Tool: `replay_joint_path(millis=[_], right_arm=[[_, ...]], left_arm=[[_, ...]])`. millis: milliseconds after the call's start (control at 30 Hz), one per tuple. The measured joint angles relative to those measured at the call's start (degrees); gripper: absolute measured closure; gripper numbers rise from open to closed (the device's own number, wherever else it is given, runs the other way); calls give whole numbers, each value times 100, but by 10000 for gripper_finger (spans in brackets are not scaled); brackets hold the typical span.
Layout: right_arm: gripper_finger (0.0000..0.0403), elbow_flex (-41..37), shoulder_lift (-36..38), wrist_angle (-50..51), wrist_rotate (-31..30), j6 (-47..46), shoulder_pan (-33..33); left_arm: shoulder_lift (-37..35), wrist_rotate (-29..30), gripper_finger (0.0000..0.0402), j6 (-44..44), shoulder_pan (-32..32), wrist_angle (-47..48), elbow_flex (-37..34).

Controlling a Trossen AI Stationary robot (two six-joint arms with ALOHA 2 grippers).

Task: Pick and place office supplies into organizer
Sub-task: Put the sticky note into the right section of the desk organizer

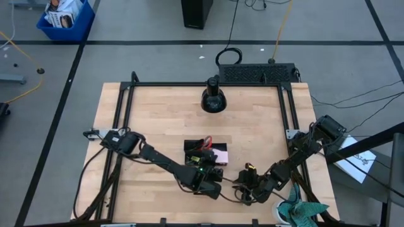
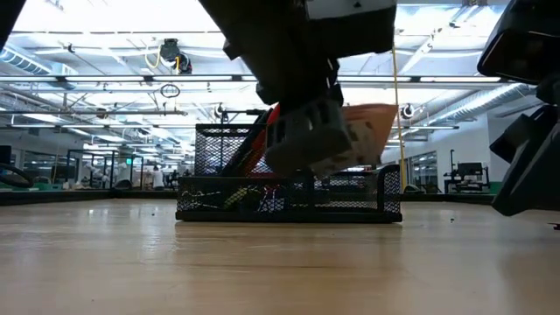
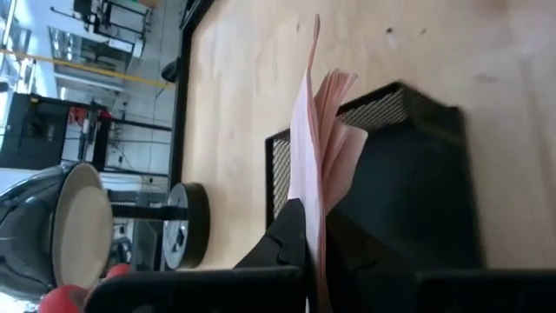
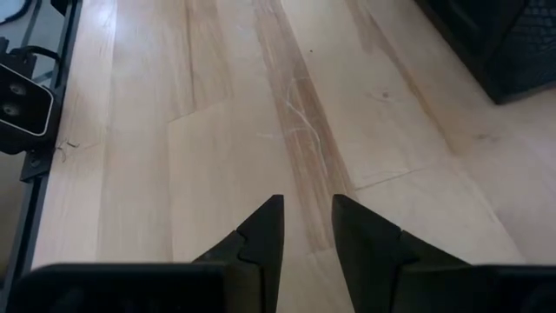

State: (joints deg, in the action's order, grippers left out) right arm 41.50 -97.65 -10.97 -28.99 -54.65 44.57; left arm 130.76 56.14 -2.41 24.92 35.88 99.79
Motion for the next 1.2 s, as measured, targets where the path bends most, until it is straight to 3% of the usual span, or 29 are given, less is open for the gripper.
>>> replay_joint_path(millis=[333, 667, 800, 1200], right_arm=[[310, 0, 0, -83, 0, 4, -2], [310, 0, 0, -83, 0, 24, -4], [310, 2, 0, -83, 0, 26, -4], [310, 2, 0, -83, 1, 26, -3]], left_arm=[[0, -273, 397, 96, -205, 214, 0], [46, -1073, 393, 133, -356, 262, 0], [46, -1421, 363, 174, -364, 277, 0], [15, -1709, 266, 312, -362, 367, 13]])
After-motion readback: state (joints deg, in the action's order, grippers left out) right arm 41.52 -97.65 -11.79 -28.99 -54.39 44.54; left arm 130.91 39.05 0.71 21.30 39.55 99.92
